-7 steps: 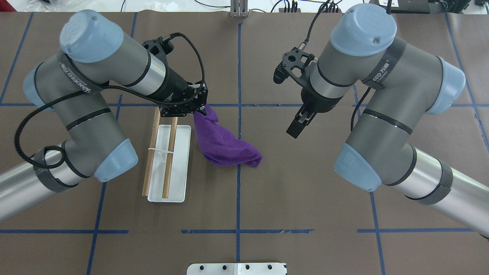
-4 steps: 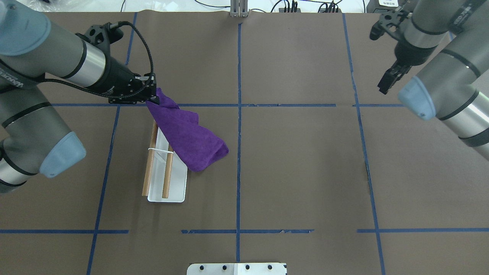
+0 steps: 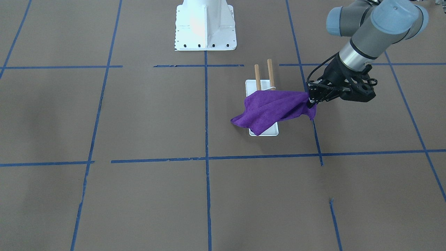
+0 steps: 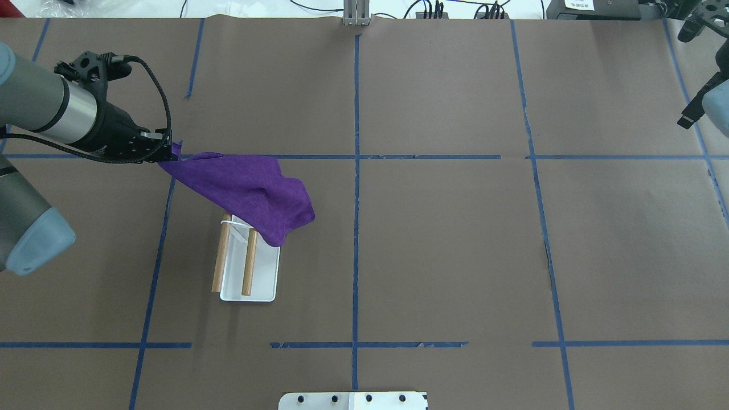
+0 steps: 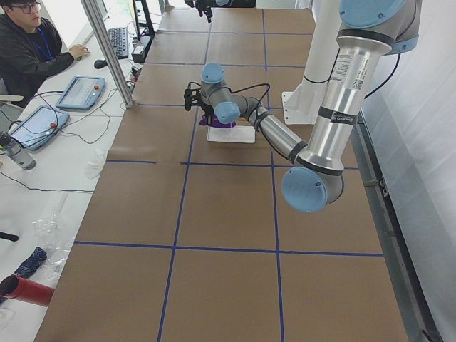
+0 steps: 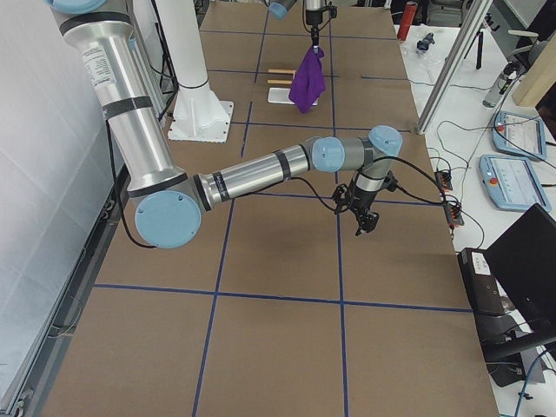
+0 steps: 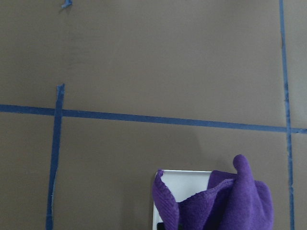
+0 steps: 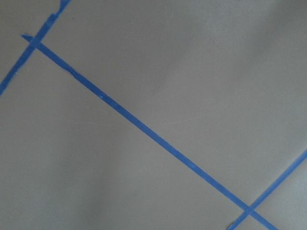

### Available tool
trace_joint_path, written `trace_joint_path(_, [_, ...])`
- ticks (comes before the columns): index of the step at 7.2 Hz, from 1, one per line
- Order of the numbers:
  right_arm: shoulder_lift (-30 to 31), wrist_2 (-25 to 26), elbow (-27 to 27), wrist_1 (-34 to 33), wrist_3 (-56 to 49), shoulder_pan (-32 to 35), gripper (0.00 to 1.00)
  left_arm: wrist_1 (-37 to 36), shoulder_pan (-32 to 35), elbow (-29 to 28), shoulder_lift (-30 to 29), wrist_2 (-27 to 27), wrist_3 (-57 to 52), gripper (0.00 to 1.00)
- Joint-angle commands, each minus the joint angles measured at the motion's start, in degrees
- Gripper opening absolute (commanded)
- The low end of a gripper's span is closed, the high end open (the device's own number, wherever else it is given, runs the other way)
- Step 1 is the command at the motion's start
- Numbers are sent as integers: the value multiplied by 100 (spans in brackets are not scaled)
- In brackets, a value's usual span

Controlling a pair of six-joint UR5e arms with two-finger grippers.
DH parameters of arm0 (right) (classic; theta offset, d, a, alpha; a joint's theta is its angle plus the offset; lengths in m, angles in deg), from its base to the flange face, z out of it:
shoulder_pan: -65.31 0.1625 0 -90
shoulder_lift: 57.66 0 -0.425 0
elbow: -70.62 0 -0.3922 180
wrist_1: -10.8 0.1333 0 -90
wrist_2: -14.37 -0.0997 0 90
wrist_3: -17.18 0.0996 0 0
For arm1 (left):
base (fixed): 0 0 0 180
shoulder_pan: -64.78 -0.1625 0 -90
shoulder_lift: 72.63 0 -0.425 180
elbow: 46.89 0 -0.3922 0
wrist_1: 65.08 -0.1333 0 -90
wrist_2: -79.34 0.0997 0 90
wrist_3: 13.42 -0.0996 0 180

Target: Hang towel on rack

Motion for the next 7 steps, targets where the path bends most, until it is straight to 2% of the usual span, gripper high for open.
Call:
trace_joint_path(1, [129, -13, 7, -6, -172, 176, 100, 1, -19, -96, 86, 21, -52, 0])
trace_joint_path(2, [155, -21, 7, -6, -181, 211, 100, 1, -28, -105, 95, 56, -61, 7])
trace_joint_path(3, [181, -21, 7, -6, -172, 255, 100, 1, -19, -140, 113, 65, -79, 20])
trace_joint_path(4, [182, -21, 7, -6, -172, 281, 100, 10, -28, -141, 113, 91, -79, 58])
trace_joint_path(5, [199, -13, 7, 3, -207, 325, 100, 19, -19, -149, 121, 248, -96, 85])
trace_joint_path(6, [278, -13, 7, -6, -312, 447, 100, -7, 7, -149, 200, 259, -662, 100])
trace_joint_path(7, [444, -21, 7, -6, -304, 657, 100, -7, 68, -106, 531, 259, -1573, 100])
